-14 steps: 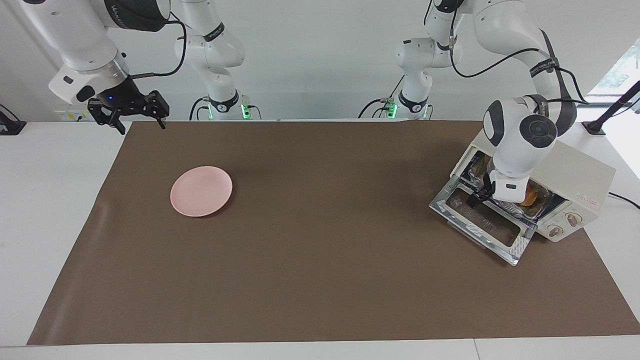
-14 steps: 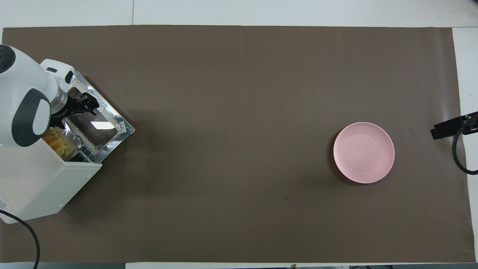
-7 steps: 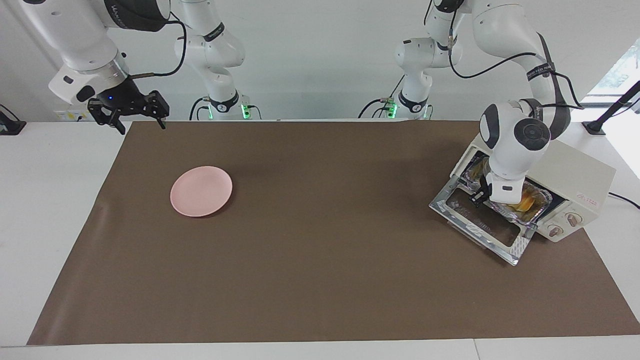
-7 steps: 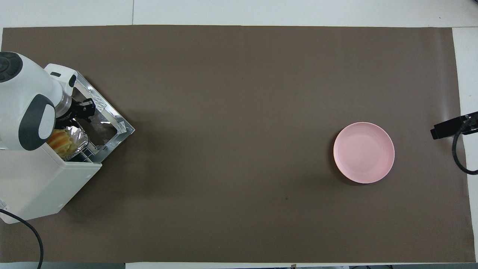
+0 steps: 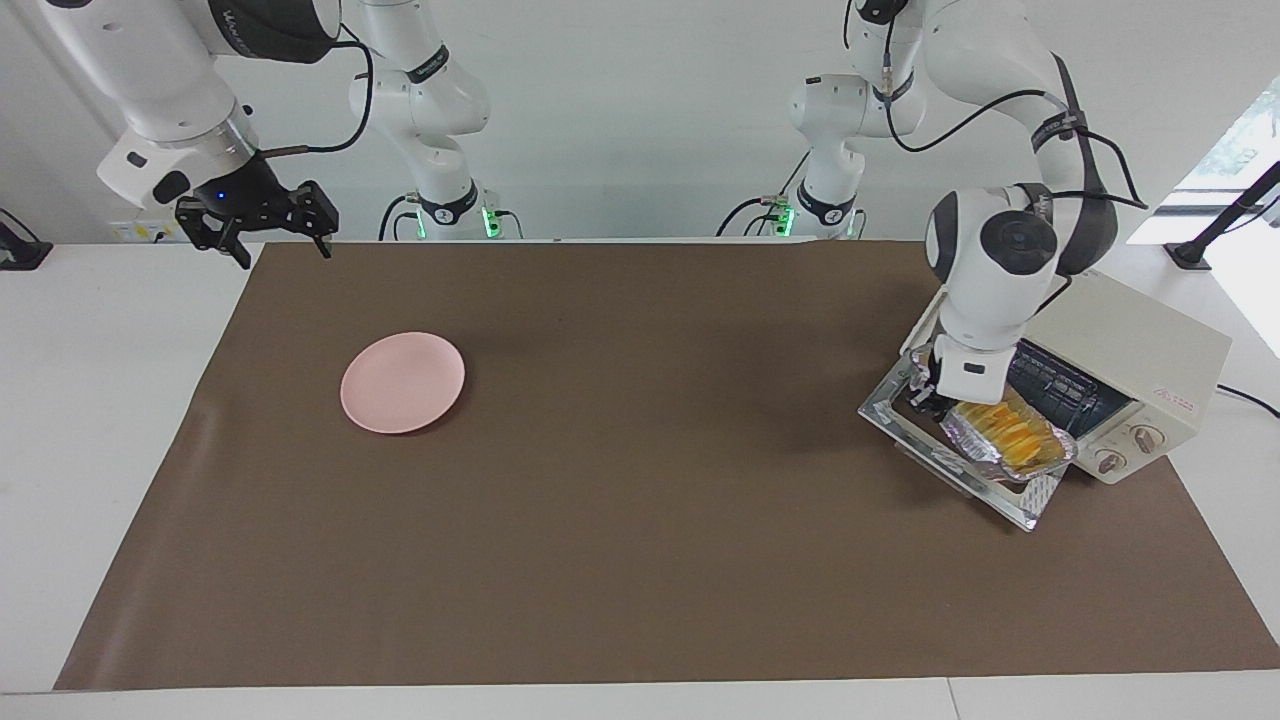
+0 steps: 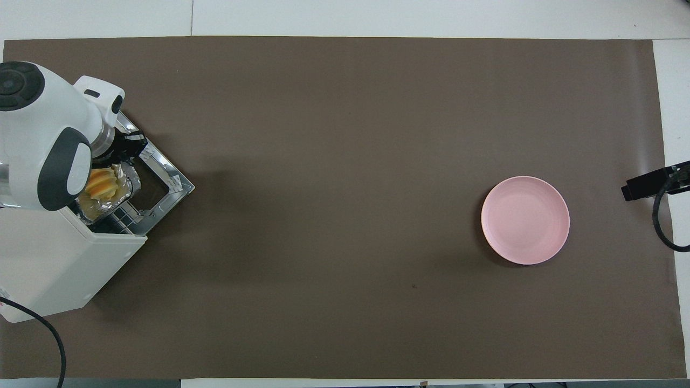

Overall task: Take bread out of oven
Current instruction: 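Close the left gripper on the foil tray's rim, then pull the foil tray out of the oven with the left gripper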

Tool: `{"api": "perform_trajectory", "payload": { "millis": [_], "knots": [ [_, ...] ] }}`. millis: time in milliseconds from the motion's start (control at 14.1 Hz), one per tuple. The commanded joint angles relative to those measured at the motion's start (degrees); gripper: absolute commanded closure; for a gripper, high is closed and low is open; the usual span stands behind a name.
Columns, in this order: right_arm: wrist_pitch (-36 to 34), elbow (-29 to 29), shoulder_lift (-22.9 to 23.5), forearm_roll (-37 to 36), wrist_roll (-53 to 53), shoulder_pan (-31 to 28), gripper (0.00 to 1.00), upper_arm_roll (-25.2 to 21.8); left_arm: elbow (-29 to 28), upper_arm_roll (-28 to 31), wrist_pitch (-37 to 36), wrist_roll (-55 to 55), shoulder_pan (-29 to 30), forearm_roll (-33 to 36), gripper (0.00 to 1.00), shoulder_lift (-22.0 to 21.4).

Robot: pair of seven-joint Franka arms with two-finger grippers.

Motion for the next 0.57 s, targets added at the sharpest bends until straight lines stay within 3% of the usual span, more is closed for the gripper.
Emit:
{"api": "perform_trajectory", "payload": {
  "millis": [0,284,498],
  "knots": [
    [0.1,-1.3,-1.2,-0.8,-1.1,-0.6,0.00,0.4,8.1,0.8,-2.8,-0.5,-12.3,-2.5,1.00,5.0],
    [0.1,-1.3,-1.2,-0.8,-1.1,-1.0,0.00,0.4,9.9,0.9,-0.7,-1.7,-24.3,-5.1,1.00,10.9],
    [-0.3,-1.3,-1.3,-0.8,-1.5,-0.6,0.00,0.4,7.9,0.8,1.2,-4.6,-28.5,-5.7,1.00,11.2]
  ]
}}
